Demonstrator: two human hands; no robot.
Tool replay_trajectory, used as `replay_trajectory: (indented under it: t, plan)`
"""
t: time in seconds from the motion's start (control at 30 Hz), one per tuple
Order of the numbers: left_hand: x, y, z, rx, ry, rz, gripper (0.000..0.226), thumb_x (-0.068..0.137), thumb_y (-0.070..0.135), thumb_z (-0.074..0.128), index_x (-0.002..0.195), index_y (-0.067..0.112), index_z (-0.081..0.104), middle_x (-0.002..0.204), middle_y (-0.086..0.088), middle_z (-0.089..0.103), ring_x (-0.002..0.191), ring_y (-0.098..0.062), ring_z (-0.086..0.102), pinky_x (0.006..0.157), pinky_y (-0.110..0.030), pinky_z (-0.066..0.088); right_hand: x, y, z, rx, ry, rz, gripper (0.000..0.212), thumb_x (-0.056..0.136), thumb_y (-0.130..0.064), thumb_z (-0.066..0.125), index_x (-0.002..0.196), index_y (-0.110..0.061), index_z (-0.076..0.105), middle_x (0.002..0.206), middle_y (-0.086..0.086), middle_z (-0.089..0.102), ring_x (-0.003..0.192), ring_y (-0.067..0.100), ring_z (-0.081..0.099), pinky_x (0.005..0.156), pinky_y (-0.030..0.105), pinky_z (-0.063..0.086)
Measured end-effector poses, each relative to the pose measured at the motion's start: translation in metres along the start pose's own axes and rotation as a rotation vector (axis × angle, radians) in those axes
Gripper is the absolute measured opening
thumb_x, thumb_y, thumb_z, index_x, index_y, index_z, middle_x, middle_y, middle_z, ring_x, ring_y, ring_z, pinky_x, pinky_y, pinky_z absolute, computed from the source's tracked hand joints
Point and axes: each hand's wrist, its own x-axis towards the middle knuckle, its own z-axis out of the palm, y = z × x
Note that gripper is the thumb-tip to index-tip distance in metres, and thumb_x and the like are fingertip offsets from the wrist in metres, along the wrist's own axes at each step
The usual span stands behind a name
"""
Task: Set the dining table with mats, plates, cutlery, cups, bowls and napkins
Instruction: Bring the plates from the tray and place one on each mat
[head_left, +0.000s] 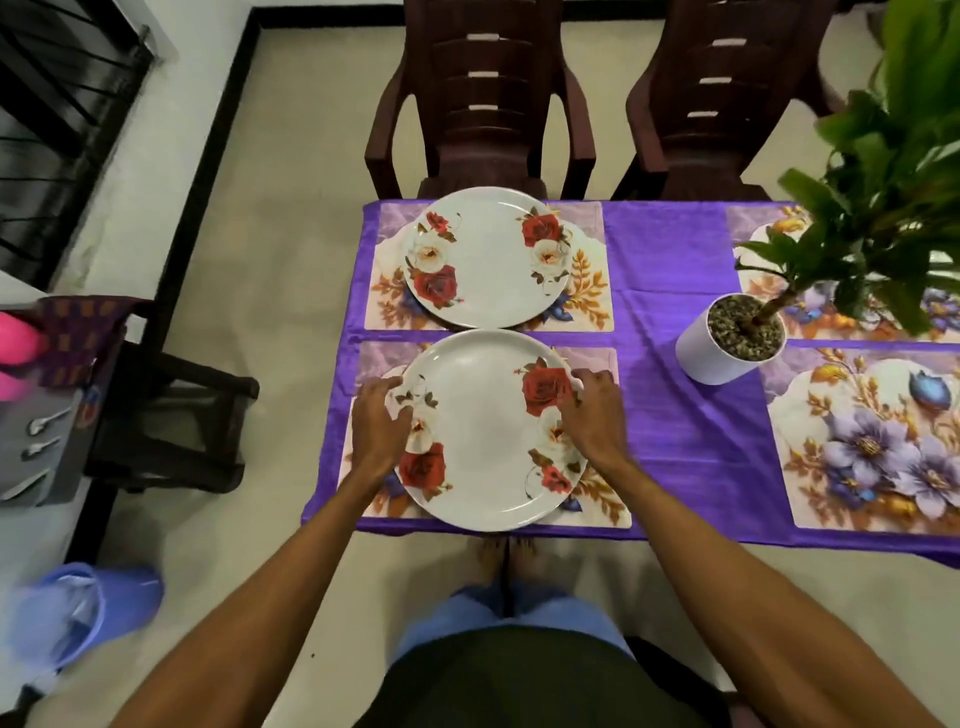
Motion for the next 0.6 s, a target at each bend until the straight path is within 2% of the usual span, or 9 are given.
replay_trajectory:
  t: [0.1,0.2,0.27,0.4,0.6]
  plan:
    - [-0.021,-0.014,-0.002,0.069,0.019,-0.068,0.046,0.087,0.011,0.069,0.131,0.005,0.057,0.134,-0.016,0.055,0.127,-0.033,0.049,0.106,-0.046,0.043,-0.020,0.007,0.005,-0.083,-0.028,0.037,0.044,0.088,-0.026,0.063,0.129,-0.013,0.053,0.127,0.015,0.052,0.117,0.035,0.051,0.092,0.047,0.049]
    - [-0.029,-0.023,-0.002,0.101,0.009,-0.136,0.051,0.087,0.017,0.070,0.134,0.007,0.053,0.134,-0.016,0.052,0.123,-0.035,0.053,0.098,-0.051,0.050,-0.031,0.008,0.008,-0.099,-0.025,0.079,0.049,0.086,-0.021,0.066,0.132,-0.014,0.050,0.128,0.014,0.048,0.116,0.033,0.051,0.089,0.046,0.050]
    - [-0.030,-0.025,-0.003,0.145,-0.003,-0.173,0.051,0.087,0.020,0.071,0.134,0.007,0.054,0.131,-0.017,0.055,0.118,-0.035,0.056,0.095,-0.048,0.052,-0.035,0.009,0.011,-0.082,-0.007,0.104,0.050,0.086,-0.015,0.066,0.133,-0.014,0.049,0.129,0.013,0.048,0.115,0.032,0.052,0.087,0.045,0.052]
    - [-0.032,-0.023,-0.003,0.129,-0.009,-0.143,0.038,0.084,0.018,0.076,0.118,0.003,0.066,0.110,-0.017,0.070,0.097,-0.031,0.066,0.075,-0.035,0.051,-0.037,0.015,0.012,-0.050,0.041,0.129,0.044,0.085,-0.010,0.068,0.127,-0.009,0.054,0.125,0.015,0.054,0.114,0.032,0.055,0.090,0.044,0.052]
    - [-0.031,-0.020,-0.001,0.129,0.022,-0.153,0.021,0.084,0.022,0.079,0.094,0.006,0.073,0.091,-0.011,0.073,0.079,-0.022,0.066,0.062,-0.025,0.048,-0.037,0.010,0.008,-0.020,0.061,0.163,0.046,0.083,-0.005,0.071,0.125,-0.003,0.055,0.124,0.017,0.054,0.117,0.031,0.052,0.094,0.040,0.048]
